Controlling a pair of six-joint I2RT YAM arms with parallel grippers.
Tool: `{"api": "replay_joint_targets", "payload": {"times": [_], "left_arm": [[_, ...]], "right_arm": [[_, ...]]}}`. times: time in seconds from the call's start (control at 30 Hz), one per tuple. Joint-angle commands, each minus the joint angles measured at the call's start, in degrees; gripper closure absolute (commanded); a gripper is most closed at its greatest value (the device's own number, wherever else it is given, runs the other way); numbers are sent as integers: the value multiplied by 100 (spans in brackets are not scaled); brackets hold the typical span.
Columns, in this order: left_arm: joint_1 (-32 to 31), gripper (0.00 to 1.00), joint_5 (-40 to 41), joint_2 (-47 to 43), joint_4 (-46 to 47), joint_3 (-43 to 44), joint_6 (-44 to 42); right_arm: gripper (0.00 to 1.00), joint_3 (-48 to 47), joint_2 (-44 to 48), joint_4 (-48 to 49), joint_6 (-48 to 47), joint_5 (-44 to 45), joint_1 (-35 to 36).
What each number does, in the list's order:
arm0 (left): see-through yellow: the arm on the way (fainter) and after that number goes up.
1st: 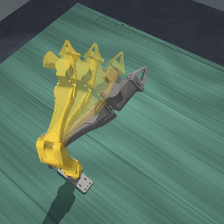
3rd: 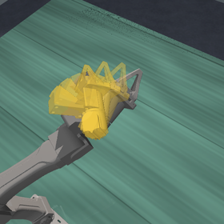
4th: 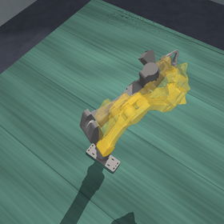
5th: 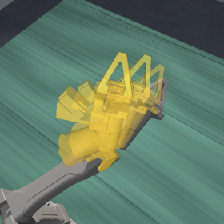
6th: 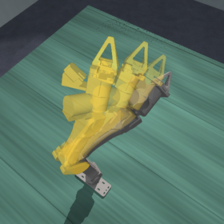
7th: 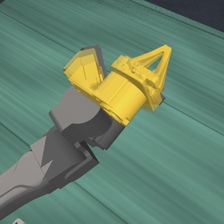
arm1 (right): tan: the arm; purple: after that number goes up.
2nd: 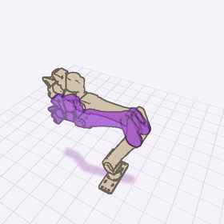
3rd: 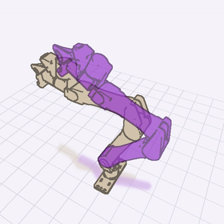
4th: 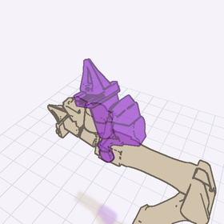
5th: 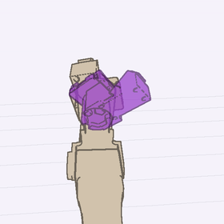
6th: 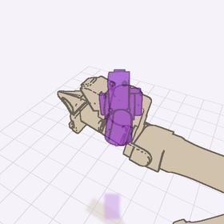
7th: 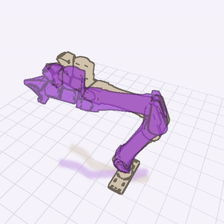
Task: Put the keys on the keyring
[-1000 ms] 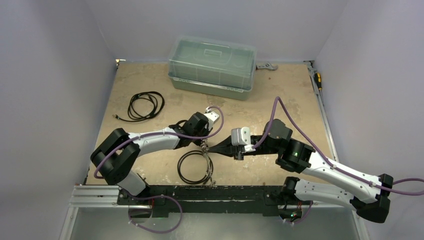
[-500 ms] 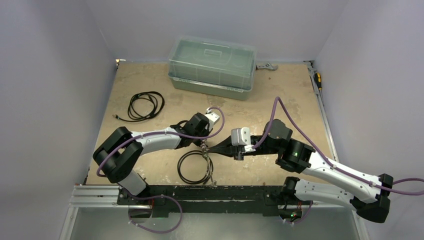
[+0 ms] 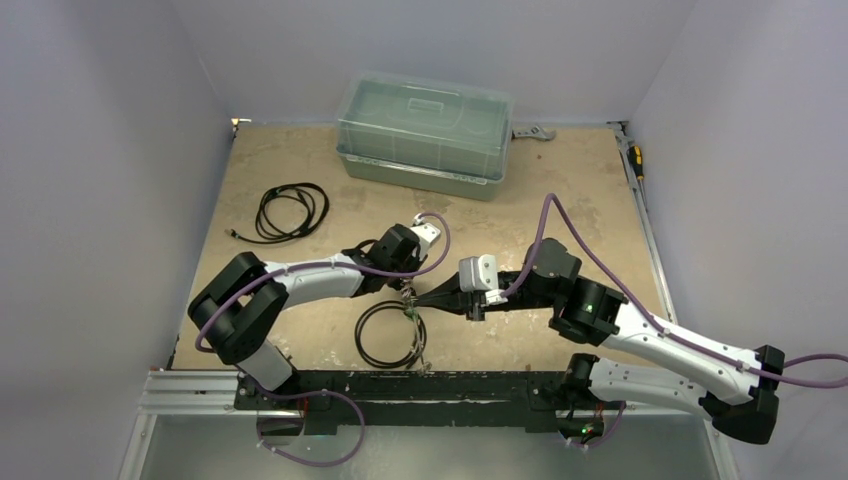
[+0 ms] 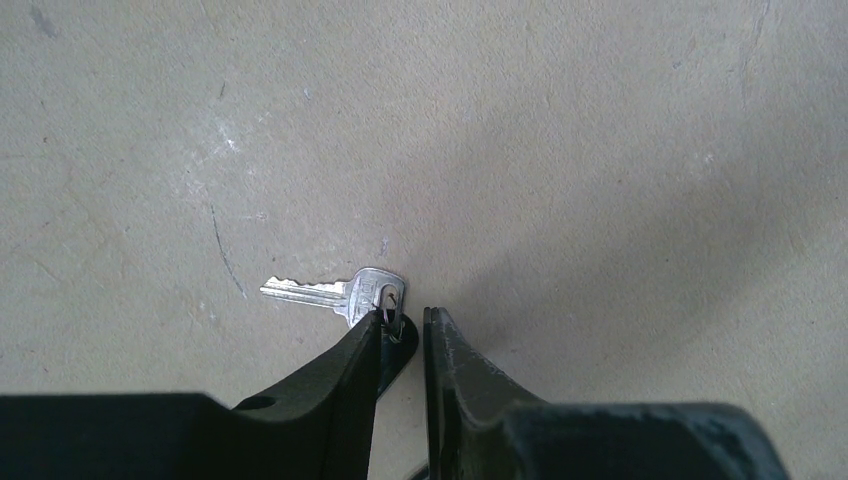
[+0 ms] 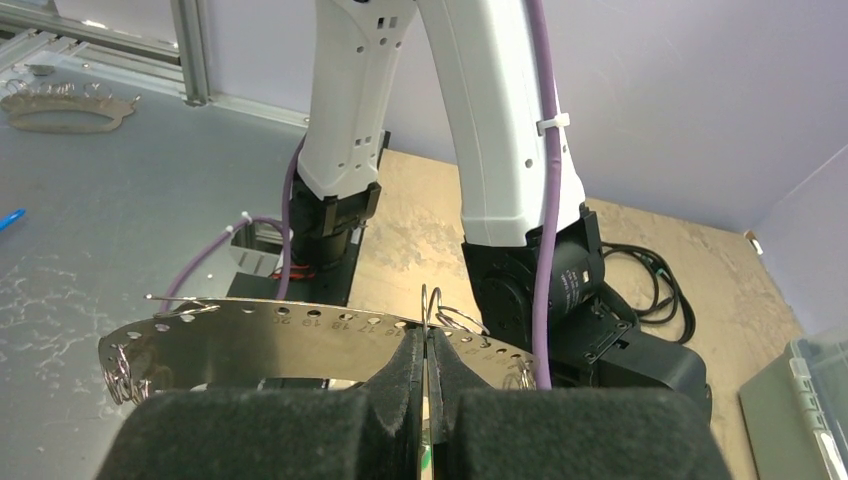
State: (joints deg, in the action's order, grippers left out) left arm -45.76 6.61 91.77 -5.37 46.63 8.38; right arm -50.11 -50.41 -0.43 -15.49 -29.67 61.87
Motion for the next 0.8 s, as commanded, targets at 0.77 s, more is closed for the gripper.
{"api": "replay_joint_targets", "payload": {"times": [0.77], "left_arm": [[14, 100, -285, -146, 230, 135, -134]], "right_arm": [[100, -61, 111, 312, -16, 98, 54]]}}
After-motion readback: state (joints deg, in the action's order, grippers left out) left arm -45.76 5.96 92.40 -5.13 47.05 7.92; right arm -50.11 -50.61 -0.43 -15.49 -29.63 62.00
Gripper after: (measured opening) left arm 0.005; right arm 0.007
